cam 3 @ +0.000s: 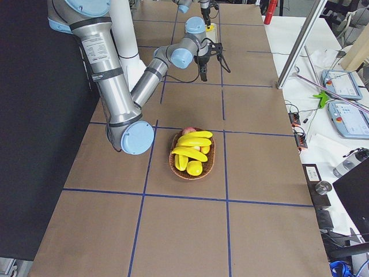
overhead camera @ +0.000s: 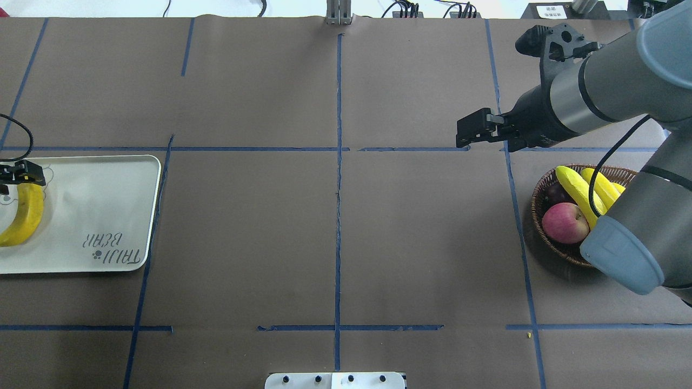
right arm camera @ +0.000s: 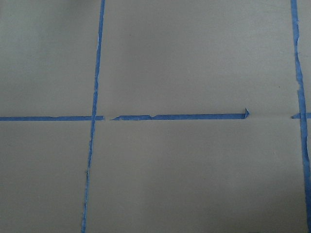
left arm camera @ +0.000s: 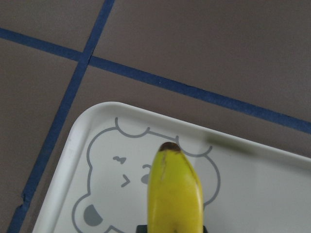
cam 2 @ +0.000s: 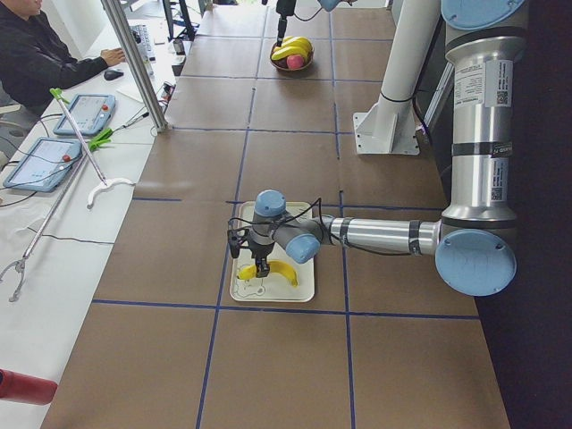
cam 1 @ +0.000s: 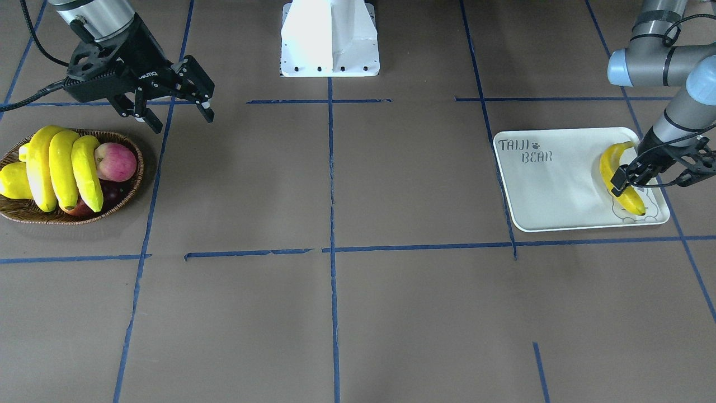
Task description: Transfer all bananas from basket to plate
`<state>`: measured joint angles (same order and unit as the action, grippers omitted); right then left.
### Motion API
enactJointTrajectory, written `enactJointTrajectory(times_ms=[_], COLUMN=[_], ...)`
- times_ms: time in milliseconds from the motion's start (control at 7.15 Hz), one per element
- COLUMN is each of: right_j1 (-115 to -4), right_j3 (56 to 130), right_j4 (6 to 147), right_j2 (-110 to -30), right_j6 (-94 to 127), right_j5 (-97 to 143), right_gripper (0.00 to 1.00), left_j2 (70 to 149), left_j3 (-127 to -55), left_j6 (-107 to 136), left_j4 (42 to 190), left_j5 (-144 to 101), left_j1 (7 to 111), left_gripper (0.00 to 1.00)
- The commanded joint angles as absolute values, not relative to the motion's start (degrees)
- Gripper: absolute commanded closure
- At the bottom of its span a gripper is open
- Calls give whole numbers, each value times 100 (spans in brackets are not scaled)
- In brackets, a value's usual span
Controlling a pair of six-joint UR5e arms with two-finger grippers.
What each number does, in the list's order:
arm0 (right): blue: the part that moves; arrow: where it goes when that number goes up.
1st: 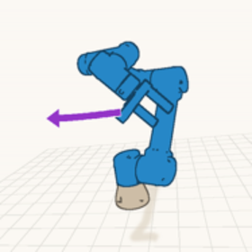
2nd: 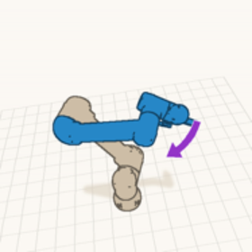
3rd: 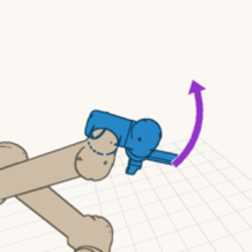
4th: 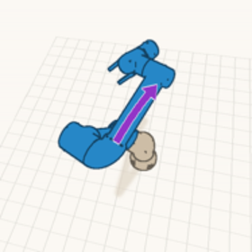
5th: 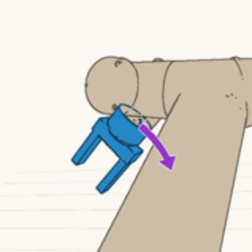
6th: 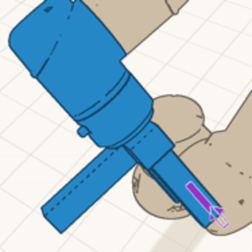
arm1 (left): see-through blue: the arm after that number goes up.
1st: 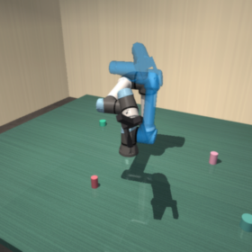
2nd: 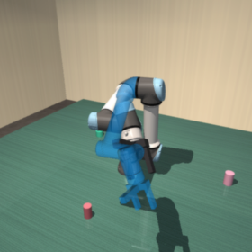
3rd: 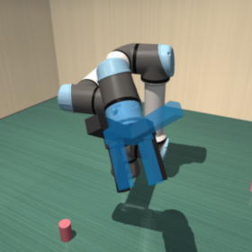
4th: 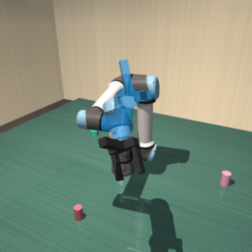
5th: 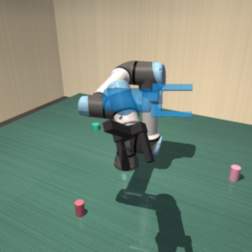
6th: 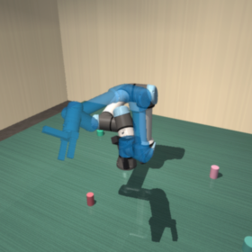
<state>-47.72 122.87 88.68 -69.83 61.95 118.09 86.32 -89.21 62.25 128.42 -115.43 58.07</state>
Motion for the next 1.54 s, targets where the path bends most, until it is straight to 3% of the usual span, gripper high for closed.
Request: enactJointTrajectory(times_ms=[0,280,700,1260,1399], right_j1=[-4930,-5403,-5730,-5748,-5748], right_j3=[12296,12392,12410,12226,12086], right_j4=[8920,8816,7378,7313,7321], right_j2=[-7170,-8176,-9778,-10169,-10169], right_j6=[5848,4577,4069,4061,3913], right_j5=[11891,12198,12523,12604,12551], right_gripper=[0,0,0,1,9], left_j2=[8657,8666,9113,9369,9439], left_j3=[-9043,-9463,-10324,-10494,-10485], left_j6=[6214,6214,6310,7284,7330], left_j4=[12797,12753,11474,11443,11435], left_j5=[-11671,-12434,-12437,-12252,-12243], left_j1=[5923,6458,6399,5635,5590], left_gripper=[1,1,1,1,1])
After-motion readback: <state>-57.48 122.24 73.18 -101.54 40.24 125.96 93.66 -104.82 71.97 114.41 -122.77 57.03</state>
